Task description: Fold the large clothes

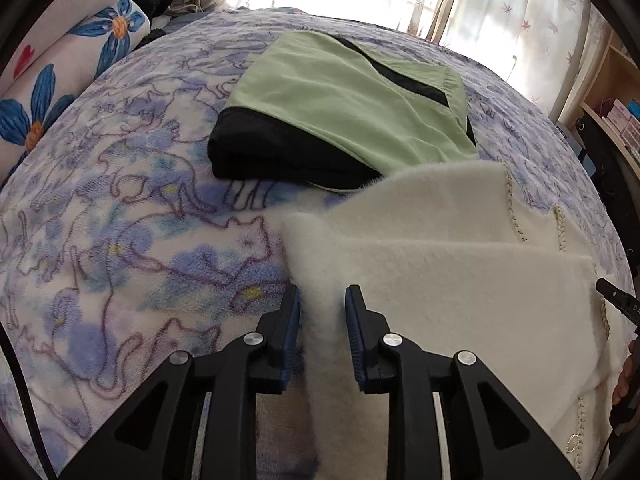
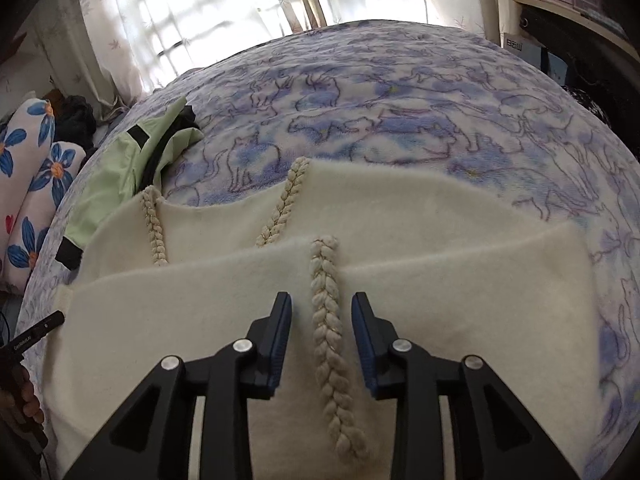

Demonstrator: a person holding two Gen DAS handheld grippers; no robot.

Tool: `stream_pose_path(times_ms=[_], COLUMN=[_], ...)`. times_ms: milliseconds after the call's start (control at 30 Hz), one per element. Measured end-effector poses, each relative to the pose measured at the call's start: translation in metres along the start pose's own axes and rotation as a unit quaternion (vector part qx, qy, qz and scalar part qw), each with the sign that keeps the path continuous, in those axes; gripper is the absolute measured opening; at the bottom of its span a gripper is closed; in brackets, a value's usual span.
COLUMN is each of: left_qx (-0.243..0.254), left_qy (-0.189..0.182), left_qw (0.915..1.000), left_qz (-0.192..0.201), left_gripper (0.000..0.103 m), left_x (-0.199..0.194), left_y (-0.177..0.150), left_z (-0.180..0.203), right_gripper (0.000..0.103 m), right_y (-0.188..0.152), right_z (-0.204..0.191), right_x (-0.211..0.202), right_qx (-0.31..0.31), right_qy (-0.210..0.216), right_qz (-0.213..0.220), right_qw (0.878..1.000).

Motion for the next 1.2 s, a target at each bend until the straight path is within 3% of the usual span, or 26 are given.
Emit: stream_pose_path(times_ms=[100, 233, 500, 667, 800, 867, 900, 1033, 1067, 1133, 1200], left_qx=[0.007, 0.020, 0.051, 0.078, 0.097, 0.100, 0.096, 0.079, 0.081, 0.086, 0.087], left_qy=[0.002, -0.011, -0.050, -0.034, -0.005, 0.022, 0.037, 0.031, 0.031, 0.041, 0.044], left_qw=[0.9998, 0.9997, 0.9973, 0.9962, 0.9952, 0.9948, 0.9947, 0.9964, 0.9963, 0.9954, 0.9952], left_qz=[0.019, 0.009, -0.018, -0.020, -0.012, -0.005, -0.002, -0.004, -0.003, 0.002, 0.004], left_gripper=[0.024, 0.024, 0.024, 0.024, 0.028, 0.028, 0.028, 0.028, 0.028, 0.028, 0.028], left_x=[-0.024, -0.042, -0.044, -0.030, -0.017, -0.015, -0.014, -0.012, -0.012, -0.012, -0.012], left_y=[-0.004, -0.024, -0.073, -0.090, -0.093, -0.091, -0.089, -0.083, -0.083, -0.084, -0.085], left_z=[0.010, 0.039, 0.109, 0.134, 0.130, 0.118, 0.109, 0.079, 0.073, 0.068, 0.066], right_gripper=[0.031, 0.031, 0.031, 0.032, 0.032, 0.029, 0.029, 0.031, 0.031, 0.028, 0.023], right_y=[-0.007, -0.024, -0.062, -0.073, -0.078, -0.077, -0.075, -0.065, -0.064, -0.063, -0.062], right_z=[-0.007, -0.040, -0.123, -0.147, -0.135, -0.124, -0.117, -0.067, -0.047, -0.021, -0.013], right_x=[-0.023, -0.031, -0.030, -0.022, 0.003, 0.003, 0.000, -0.008, -0.007, -0.011, -0.017], right_qx=[-0.003, -0.027, -0.094, -0.120, -0.125, -0.124, -0.128, -0.146, -0.134, -0.101, -0.090], right_qy=[0.017, 0.035, 0.068, 0.073, 0.052, 0.069, 0.054, -0.114, -0.130, -0.072, -0.056], right_qz=[0.016, 0.005, -0.014, -0.017, -0.047, -0.044, -0.039, 0.006, 0.004, 0.000, -0.002], right_qw=[1.000, 0.999, 0.993, 0.990, 0.990, 0.989, 0.990, 0.983, 0.982, 0.992, 0.994])
Point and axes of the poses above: each gripper's, at about its wrist camera, not at the fingertips, and x roughly the way its jaws point, z to its right, y to its top, the point moved 5 cm from there along x, roughly the way its jaws point, and after that the axes turned 5 degrees about -z, right-handed, at the moved point
